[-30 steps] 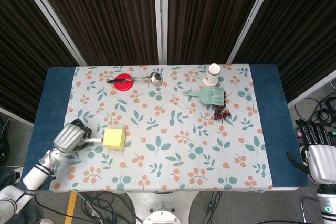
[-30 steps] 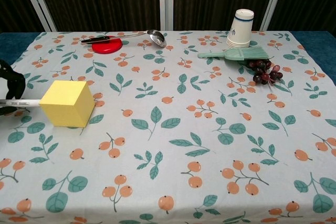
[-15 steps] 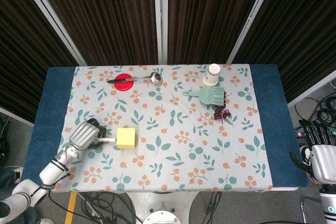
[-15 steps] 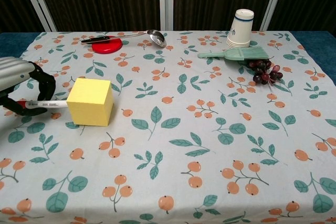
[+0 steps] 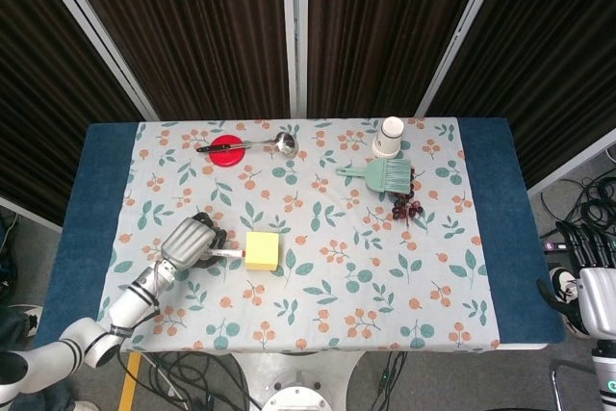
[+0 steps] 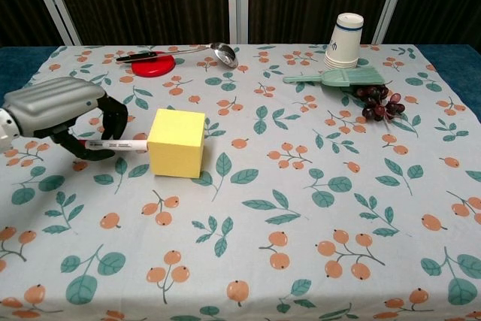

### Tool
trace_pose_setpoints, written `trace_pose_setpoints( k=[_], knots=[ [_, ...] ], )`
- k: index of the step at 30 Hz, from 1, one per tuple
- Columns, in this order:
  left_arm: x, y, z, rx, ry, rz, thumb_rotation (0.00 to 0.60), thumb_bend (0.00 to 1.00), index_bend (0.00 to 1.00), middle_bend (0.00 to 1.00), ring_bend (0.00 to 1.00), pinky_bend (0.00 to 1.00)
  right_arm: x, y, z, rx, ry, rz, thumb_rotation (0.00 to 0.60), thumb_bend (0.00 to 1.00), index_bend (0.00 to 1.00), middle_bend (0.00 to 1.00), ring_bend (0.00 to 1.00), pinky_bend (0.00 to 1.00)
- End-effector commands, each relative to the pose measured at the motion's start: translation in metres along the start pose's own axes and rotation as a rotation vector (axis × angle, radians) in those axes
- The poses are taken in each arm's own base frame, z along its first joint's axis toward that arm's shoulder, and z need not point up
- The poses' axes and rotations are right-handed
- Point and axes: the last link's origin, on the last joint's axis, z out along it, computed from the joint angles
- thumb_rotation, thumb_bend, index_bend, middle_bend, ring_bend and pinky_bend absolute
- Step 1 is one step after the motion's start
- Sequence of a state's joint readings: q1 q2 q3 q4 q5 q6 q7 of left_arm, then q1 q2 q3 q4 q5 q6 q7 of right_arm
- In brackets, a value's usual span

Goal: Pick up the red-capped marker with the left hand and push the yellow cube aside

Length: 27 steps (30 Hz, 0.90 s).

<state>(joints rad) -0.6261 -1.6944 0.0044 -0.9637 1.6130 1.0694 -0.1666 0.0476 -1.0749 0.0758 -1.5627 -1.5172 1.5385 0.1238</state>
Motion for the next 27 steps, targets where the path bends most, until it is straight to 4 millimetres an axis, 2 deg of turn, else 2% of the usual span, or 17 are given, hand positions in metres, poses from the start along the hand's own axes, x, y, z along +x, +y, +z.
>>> trace_pose_setpoints(
  k=[1, 4, 8, 15, 19, 22, 27],
  knots=[
    [0.002, 0.012, 0.012, -0.011, -0.002, 0.000, 0.600, 0.37, 0.72, 0.74, 0.49, 0.32, 0.000, 0.000, 0.000, 0.000, 0.000, 0.002, 0.600, 0.18, 0.00, 0.09, 0.00, 0.00],
    [0.004, 0.021, 0.020, -0.013, -0.005, -0.001, 0.600, 0.37, 0.72, 0.74, 0.49, 0.32, 0.000, 0.002, 0.000, -0.003, 0.001, 0.003, 0.600, 0.18, 0.00, 0.09, 0.00, 0.00],
    [0.004, 0.023, 0.021, 0.007, -0.016, 0.003, 0.600, 0.37, 0.72, 0.74, 0.49, 0.32, 0.000, 0.002, 0.000, -0.001, 0.002, 0.006, 0.600, 0.18, 0.00, 0.09, 0.00, 0.00],
    [0.006, 0.006, -0.006, 0.078, -0.021, 0.016, 0.600, 0.37, 0.72, 0.74, 0.49, 0.32, 0.000, 0.001, 0.002, 0.013, -0.001, 0.009, 0.600, 0.18, 0.00, 0.09, 0.00, 0.00],
    [0.005, 0.007, -0.014, 0.077, -0.034, 0.024, 0.600, 0.37, 0.72, 0.74, 0.49, 0.32, -0.001, 0.003, 0.003, 0.012, 0.000, 0.012, 0.600, 0.18, 0.00, 0.09, 0.00, 0.00],
    [0.002, 0.013, -0.010, 0.064, -0.044, 0.015, 0.600, 0.37, 0.72, 0.74, 0.49, 0.32, -0.001, 0.004, 0.002, 0.010, -0.001, 0.013, 0.600, 0.18, 0.00, 0.09, 0.00, 0.00],
    [0.004, 0.029, 0.009, 0.037, -0.037, -0.011, 0.600, 0.38, 0.72, 0.74, 0.49, 0.32, 0.000, 0.006, 0.000, 0.002, 0.001, 0.013, 0.600, 0.18, 0.00, 0.09, 0.00, 0.00]
  ],
)
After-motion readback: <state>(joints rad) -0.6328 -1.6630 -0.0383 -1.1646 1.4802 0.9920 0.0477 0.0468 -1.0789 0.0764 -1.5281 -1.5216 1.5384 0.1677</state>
